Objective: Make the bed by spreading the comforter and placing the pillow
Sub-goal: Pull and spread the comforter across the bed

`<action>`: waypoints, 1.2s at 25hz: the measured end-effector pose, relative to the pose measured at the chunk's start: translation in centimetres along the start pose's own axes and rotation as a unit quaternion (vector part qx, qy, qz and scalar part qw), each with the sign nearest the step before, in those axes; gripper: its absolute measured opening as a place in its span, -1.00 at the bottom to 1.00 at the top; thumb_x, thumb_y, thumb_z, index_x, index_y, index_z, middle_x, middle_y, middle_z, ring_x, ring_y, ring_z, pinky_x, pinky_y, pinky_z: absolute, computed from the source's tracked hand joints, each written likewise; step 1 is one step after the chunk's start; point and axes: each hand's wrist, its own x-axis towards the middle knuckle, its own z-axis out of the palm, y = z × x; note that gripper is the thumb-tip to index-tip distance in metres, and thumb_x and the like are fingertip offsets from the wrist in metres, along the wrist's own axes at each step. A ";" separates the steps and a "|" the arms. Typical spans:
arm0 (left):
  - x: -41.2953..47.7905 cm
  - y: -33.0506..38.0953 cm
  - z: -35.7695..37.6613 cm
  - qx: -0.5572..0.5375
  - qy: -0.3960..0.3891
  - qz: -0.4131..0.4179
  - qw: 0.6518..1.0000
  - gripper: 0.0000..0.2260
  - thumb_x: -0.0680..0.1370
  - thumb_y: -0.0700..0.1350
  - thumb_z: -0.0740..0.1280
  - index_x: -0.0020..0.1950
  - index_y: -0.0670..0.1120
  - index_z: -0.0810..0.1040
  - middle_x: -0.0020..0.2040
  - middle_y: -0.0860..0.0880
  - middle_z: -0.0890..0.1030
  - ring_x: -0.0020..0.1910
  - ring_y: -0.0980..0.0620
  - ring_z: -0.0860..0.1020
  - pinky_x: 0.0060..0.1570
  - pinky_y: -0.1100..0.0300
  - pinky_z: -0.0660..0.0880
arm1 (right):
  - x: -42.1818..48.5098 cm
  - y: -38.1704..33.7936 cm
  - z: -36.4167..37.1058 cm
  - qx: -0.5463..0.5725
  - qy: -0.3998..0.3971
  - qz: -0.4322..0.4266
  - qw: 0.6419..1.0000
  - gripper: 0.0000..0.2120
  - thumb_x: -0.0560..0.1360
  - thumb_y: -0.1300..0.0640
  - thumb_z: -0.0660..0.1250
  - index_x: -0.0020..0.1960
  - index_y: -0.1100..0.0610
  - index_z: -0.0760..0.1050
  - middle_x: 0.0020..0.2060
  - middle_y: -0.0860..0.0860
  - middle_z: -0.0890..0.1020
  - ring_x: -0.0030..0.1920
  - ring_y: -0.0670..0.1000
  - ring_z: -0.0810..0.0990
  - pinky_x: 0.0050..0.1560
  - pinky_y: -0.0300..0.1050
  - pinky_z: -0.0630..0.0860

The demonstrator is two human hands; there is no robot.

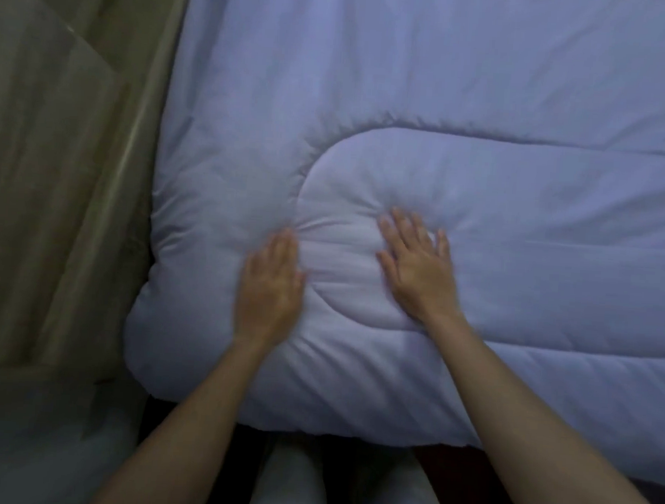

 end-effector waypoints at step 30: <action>6.7 17.8 0.3 -0.028 0.024 -0.168 0.985 -0.50 0.59 -0.04 0.00 0.49 -0.23 0.19 0.50 -0.25 0.23 0.49 -0.24 0.19 0.43 -0.20 -0.02 | -4.6 32.1 -4.4 0.006 0.083 0.248 0.965 -0.53 0.57 -0.08 0.05 0.47 -0.07 0.22 0.50 -0.02 0.26 0.48 0.11 0.22 0.43 0.23 0.07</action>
